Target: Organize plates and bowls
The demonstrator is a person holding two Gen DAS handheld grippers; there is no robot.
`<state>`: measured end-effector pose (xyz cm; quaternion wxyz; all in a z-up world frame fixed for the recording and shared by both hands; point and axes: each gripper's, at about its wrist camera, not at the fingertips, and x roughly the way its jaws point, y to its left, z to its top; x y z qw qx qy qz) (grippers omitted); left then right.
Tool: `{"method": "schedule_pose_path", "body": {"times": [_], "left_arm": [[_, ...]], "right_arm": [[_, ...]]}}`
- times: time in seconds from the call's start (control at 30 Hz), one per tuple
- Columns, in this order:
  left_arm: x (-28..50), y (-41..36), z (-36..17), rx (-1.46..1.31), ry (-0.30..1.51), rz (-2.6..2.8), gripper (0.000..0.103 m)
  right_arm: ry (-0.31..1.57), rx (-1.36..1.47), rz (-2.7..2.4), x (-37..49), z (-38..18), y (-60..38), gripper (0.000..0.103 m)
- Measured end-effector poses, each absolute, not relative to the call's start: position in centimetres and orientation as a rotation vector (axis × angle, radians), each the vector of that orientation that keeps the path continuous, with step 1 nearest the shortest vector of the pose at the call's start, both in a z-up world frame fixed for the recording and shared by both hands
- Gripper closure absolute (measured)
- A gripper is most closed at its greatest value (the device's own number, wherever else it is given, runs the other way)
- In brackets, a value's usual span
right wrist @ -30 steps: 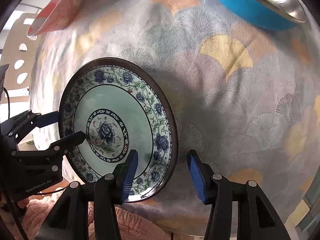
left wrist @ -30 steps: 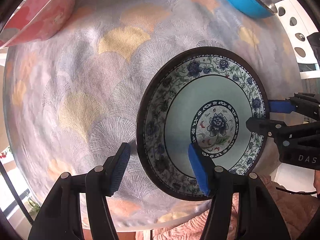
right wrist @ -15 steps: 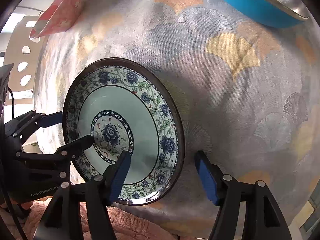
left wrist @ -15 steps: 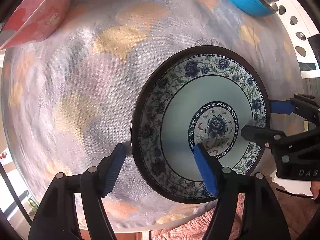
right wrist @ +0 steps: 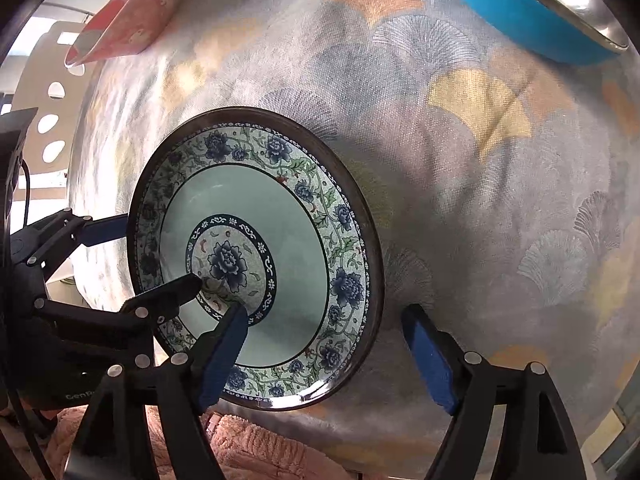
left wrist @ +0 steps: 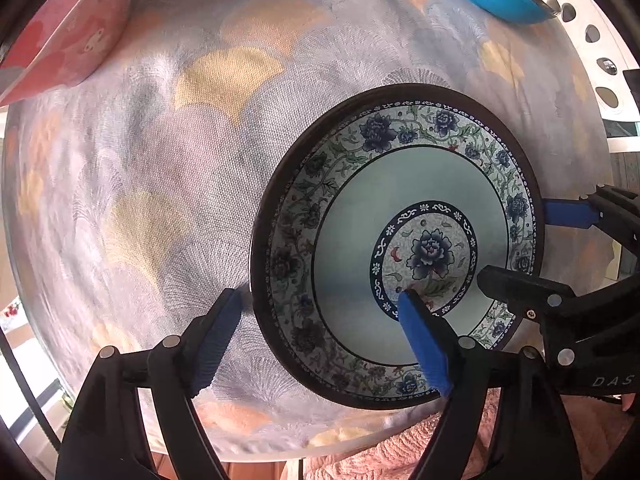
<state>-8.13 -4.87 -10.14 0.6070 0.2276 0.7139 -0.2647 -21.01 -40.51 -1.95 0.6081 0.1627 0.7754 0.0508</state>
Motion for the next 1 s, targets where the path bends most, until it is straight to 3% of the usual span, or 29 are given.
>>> {"method": "schedule_pose_path", "body": {"times": [0.3, 0.43, 0.7, 1.0], "left_arm": [[-7.9, -4.7, -10.5, 0.505, 1.651, -0.603, 0.019], [-7.8, -4.6, -10.6, 0.497, 1.651, -0.6, 0.018], [-7.9, -4.5, -10.8, 0.489, 1.648, -0.59, 0.012], [-7.8, -4.3, -10.8, 0.474, 1.67, -0.527, 0.012]], "right_arm": [[1.775, 0.418, 0.136, -21.1, -2.1, -41.0, 0.022], [1.763, 0.463, 0.157, -21.1, -2.1, -42.0, 0.015], [1.755, 0.493, 0.183, -21.0, -2.1, -43.0, 0.011], [1.795, 0.452, 0.214, -20.5, -1.9, -42.7, 0.011]]}}
